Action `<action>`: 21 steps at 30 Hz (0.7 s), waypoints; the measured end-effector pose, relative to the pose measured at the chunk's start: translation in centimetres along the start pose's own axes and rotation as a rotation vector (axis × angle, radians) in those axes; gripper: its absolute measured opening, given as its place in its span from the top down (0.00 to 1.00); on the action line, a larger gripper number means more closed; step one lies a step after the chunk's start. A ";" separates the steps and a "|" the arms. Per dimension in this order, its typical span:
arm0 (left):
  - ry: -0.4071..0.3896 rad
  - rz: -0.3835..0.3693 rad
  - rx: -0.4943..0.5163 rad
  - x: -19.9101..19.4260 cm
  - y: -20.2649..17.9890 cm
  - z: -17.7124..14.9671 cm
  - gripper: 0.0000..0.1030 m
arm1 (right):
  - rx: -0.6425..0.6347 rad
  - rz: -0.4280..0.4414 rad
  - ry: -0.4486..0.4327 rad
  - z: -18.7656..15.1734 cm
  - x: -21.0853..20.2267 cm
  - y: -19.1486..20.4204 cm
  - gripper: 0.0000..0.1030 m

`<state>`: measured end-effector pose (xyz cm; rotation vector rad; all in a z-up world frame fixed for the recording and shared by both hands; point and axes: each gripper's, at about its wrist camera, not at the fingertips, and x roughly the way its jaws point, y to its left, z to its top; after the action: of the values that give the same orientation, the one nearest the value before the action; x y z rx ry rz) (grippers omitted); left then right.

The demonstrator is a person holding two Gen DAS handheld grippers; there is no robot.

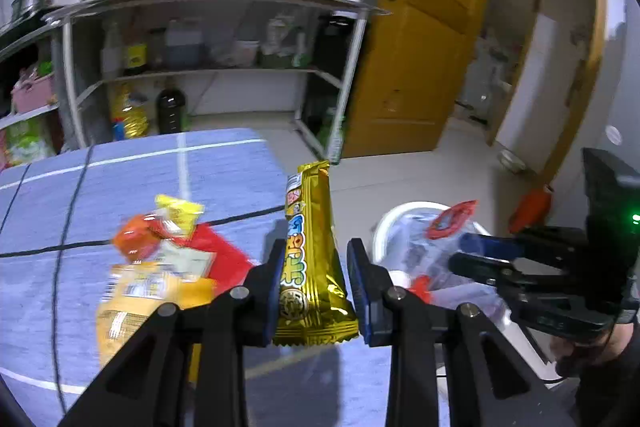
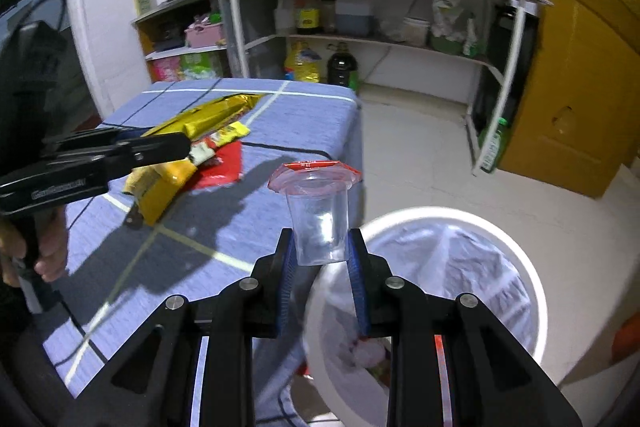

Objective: Collect trash
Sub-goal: 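Carry both items over the wastebasket and open both tools to drop them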

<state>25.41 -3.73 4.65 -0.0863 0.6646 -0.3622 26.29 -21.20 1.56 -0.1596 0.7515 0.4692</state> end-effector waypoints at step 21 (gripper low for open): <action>0.145 -0.118 0.091 9.2 -12.7 -2.5 0.62 | 0.240 -0.165 0.077 -7.8 -1.6 -11.8 0.73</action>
<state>26.78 -18.81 -0.25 -0.0123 0.7870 -0.5148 25.92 -34.60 -3.24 -0.0145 0.8563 0.2140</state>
